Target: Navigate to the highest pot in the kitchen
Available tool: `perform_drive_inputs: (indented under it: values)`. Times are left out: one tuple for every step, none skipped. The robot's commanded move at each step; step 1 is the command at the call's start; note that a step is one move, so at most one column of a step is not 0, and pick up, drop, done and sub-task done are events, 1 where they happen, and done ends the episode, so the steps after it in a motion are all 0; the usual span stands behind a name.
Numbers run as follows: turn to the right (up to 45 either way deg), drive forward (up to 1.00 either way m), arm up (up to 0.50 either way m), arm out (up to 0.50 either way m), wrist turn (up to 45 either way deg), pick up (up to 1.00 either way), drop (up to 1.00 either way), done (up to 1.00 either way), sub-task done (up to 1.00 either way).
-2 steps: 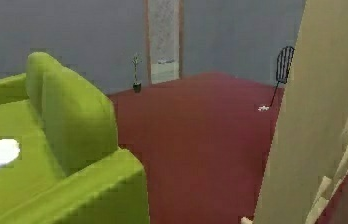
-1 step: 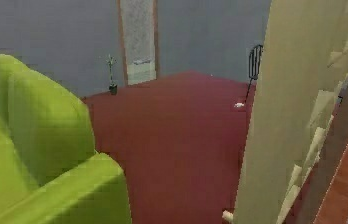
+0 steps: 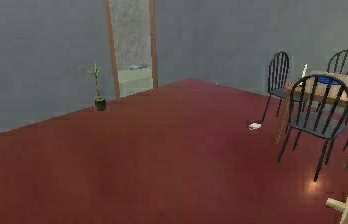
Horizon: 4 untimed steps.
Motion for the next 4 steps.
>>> perform_drive_inputs:
  values:
    - [-9.0, 0.00, 0.00, 0.00, 0.0, 0.00, 0.00, 0.00, 0.00]
    - [0.0, 1.00, 0.00, 0.00, 0.0, 0.00, 0.00, 0.00, 0.00]
    - [-3.0, 0.00, 0.00, 0.00, 0.0, 0.00, 0.00, 0.00, 0.00]
    - [0.0, 1.00, 0.00, 0.00, 0.0, 0.00, 0.00, 0.00, 0.00]
